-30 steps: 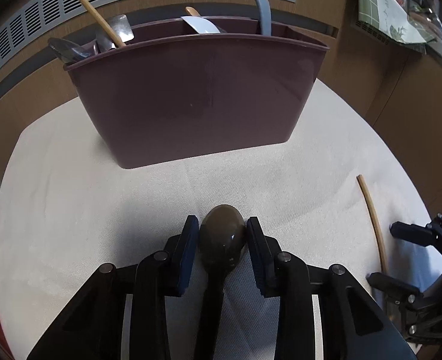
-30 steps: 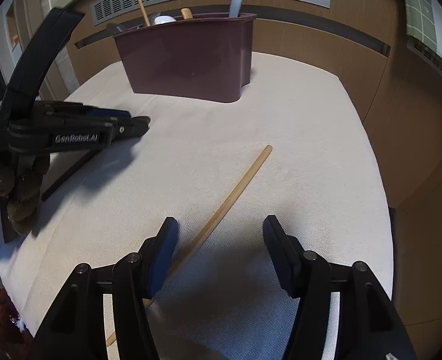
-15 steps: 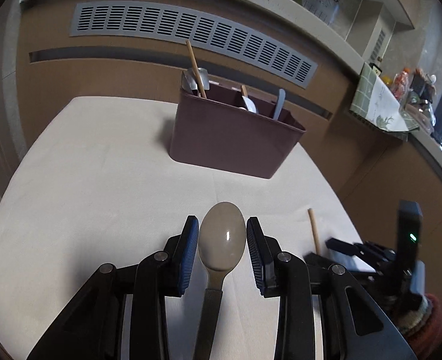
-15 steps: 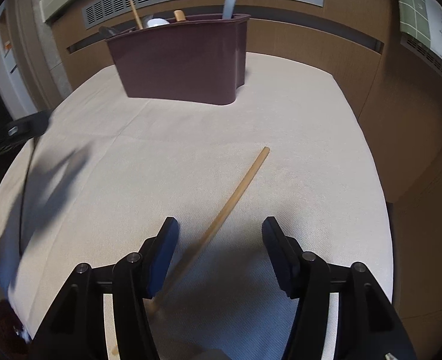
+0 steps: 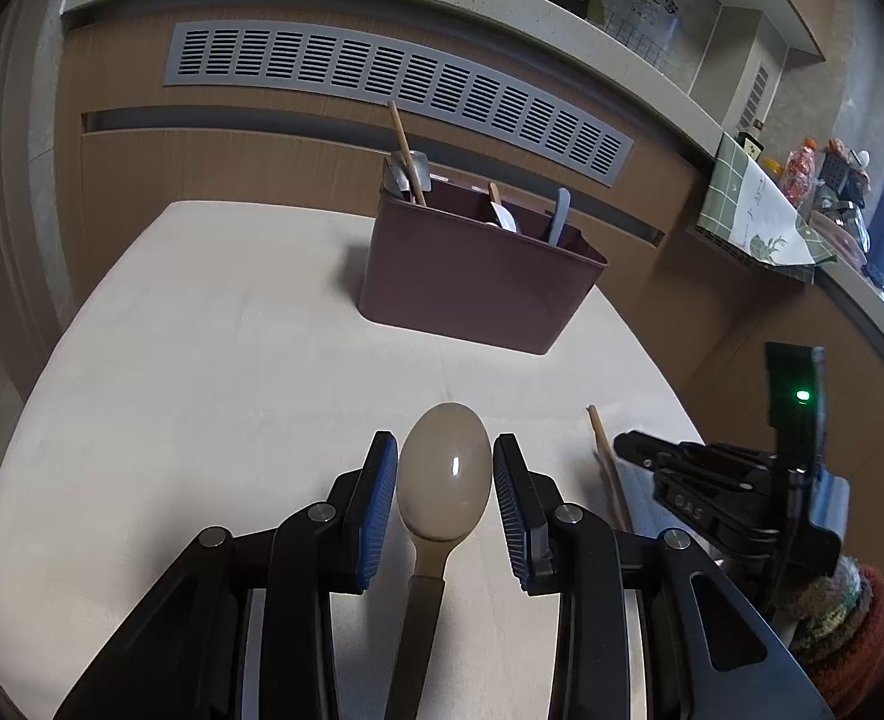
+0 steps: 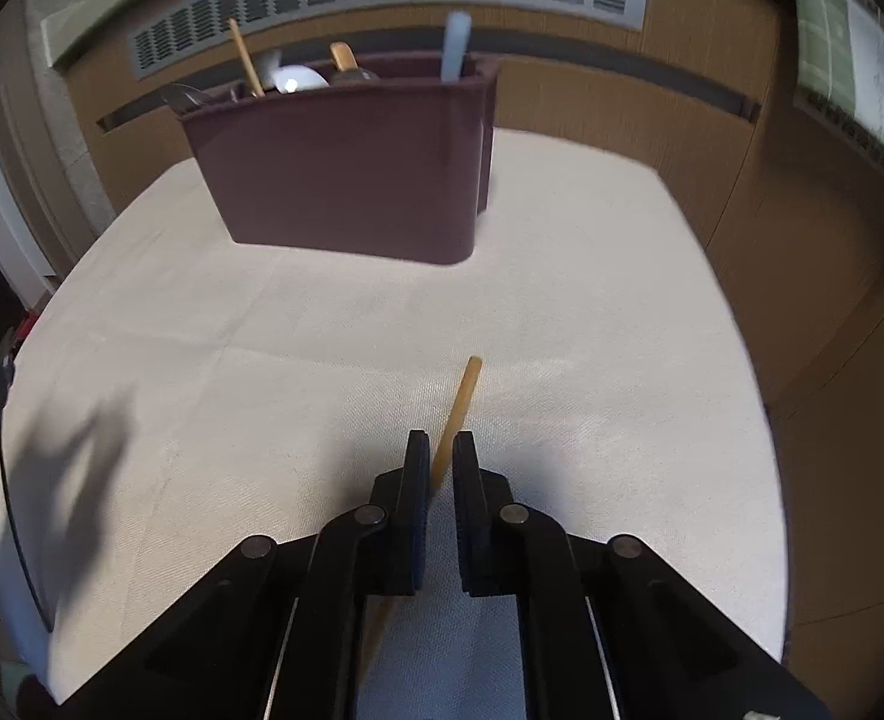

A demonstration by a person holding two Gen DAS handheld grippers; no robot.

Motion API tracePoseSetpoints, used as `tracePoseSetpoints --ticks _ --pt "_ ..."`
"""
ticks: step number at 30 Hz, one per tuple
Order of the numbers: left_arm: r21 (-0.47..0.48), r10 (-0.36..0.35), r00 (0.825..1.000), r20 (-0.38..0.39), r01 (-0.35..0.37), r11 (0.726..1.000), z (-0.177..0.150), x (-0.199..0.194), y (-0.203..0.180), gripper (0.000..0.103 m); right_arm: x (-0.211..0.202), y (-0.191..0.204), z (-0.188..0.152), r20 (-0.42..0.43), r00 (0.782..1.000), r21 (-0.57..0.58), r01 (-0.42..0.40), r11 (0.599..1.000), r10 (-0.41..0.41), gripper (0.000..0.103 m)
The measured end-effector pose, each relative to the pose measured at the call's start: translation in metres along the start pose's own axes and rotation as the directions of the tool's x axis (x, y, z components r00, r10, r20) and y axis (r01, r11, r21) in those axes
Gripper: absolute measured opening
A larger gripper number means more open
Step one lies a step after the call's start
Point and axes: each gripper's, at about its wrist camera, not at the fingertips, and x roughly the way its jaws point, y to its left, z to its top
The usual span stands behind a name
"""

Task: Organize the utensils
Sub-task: 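Grasp the wooden chopstick with the right tool while the left holds the brown spoon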

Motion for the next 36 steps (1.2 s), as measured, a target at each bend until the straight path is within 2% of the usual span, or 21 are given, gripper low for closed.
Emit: tracePoseSetpoints --ticks 2,7,10,17,20,22,25,28,31,36 --pt "-0.002 0.001 1.000 -0.005 -0.001 1.000 -0.002 0.000 -0.001 0.034 -0.012 0.002 0.000 0.042 0.999 -0.020 0.005 1.000 -0.005 0.005" --pt "-0.007 -0.002 1.000 -0.021 0.002 1.000 -0.003 0.004 -0.001 0.034 -0.039 -0.005 0.002 0.088 0.993 -0.006 -0.083 0.997 0.083 0.005" --pt "-0.010 -0.004 1.000 -0.026 0.004 1.000 -0.003 0.005 -0.001 0.034 -0.043 -0.007 0.001 0.095 0.993 -0.013 -0.069 0.998 0.069 0.005" --pt "-0.024 -0.008 0.999 -0.043 0.007 1.000 -0.004 0.008 0.003 0.034 -0.024 -0.026 -0.012 0.012 0.999 0.025 -0.051 0.998 0.051 0.009" --pt "-0.040 -0.009 0.998 -0.056 0.007 0.999 -0.005 0.011 0.006 0.034 -0.014 -0.020 -0.017 -0.050 0.997 0.022 -0.052 0.998 0.053 0.014" --pt "-0.045 -0.011 0.998 -0.062 0.008 0.999 -0.007 0.012 0.007 0.034 -0.010 -0.014 -0.020 -0.073 0.997 0.014 -0.015 1.000 0.016 0.014" --pt "-0.043 -0.011 0.998 -0.064 0.008 0.999 -0.007 0.012 0.006 0.034 0.001 -0.008 -0.020 -0.110 0.993 -0.001 -0.034 0.999 0.033 0.014" --pt "-0.042 -0.009 0.998 -0.062 0.006 0.999 -0.007 0.012 0.006 0.034 0.006 -0.012 -0.013 -0.089 0.995 0.061 -0.048 0.997 0.054 0.014" --pt "-0.046 -0.008 0.998 -0.067 0.005 0.999 -0.007 0.012 0.007 0.034 0.011 -0.017 -0.005 -0.080 0.987 0.128 -0.129 0.983 0.140 0.014" --pt "-0.056 -0.009 0.996 -0.086 0.004 0.998 -0.007 0.018 0.009 0.034 0.017 -0.005 -0.001 -0.079 0.986 0.096 -0.137 0.986 0.145 0.014"
